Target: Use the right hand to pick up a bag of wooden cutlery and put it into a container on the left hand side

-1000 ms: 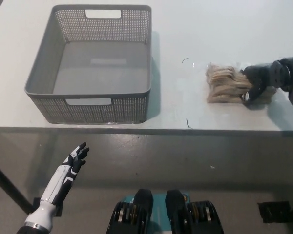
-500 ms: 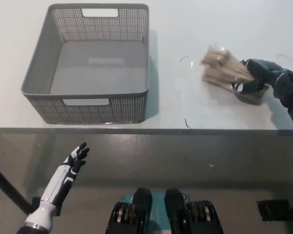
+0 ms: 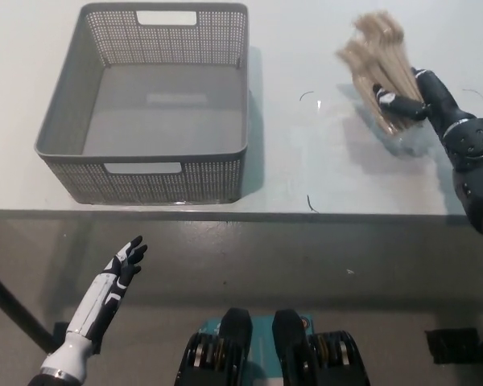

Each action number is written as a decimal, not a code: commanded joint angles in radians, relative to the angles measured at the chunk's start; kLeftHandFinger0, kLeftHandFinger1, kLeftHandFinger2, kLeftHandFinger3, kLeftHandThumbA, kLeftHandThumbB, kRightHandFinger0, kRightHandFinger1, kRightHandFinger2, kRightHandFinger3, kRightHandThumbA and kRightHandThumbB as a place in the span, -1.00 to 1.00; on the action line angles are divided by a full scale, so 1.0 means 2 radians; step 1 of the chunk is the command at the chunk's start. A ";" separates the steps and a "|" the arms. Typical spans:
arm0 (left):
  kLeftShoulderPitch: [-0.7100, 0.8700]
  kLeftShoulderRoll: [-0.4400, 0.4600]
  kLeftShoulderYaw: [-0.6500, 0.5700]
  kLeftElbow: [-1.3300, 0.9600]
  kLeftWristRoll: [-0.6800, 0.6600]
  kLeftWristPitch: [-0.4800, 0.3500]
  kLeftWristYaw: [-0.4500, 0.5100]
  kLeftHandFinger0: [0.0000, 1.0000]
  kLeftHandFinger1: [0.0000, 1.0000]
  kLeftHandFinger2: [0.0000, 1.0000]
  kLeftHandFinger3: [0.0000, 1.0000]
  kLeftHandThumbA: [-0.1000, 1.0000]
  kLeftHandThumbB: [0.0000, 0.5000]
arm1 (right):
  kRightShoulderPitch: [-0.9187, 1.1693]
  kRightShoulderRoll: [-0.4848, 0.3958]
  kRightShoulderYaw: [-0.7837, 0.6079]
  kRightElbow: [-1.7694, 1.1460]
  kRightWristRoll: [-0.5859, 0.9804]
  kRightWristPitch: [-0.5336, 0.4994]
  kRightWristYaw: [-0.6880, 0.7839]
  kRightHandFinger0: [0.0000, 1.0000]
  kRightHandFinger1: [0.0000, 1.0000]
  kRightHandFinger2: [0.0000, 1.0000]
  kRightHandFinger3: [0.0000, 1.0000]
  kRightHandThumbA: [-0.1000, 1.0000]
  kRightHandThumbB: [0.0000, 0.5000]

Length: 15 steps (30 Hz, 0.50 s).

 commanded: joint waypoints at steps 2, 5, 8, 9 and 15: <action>-0.008 0.009 0.008 -0.013 -0.008 -0.010 -0.004 1.00 1.00 1.00 1.00 1.00 -0.37 | -0.087 0.000 -0.067 -0.016 0.101 -0.027 -0.018 -0.89 -0.05 0.53 0.42 -1.00 -0.49; -0.007 0.009 0.008 -0.011 -0.009 -0.012 -0.004 1.00 1.00 1.00 1.00 1.00 -0.38 | -0.093 0.008 -0.074 -0.016 0.103 -0.026 -0.011 -0.95 -0.04 0.59 0.51 -1.00 -0.53; -0.007 0.008 0.007 -0.011 -0.008 -0.012 -0.004 1.00 1.00 1.00 1.00 1.00 -0.38 | -0.106 0.019 -0.062 -0.018 0.094 -0.034 -0.007 -0.99 -0.01 0.63 0.58 -1.00 -0.55; -0.008 0.009 0.007 -0.011 -0.007 -0.013 -0.004 1.00 1.00 1.00 1.00 1.00 -0.39 | -0.113 0.025 -0.056 -0.019 0.090 -0.035 -0.006 -1.00 -0.02 0.63 0.59 -1.00 -0.58; -0.012 0.010 0.005 -0.013 -0.008 -0.009 -0.008 1.00 1.00 1.00 1.00 1.00 -0.35 | -0.144 0.054 -0.023 -0.022 0.081 -0.036 -0.012 -0.96 -0.05 0.53 0.52 -1.00 -0.49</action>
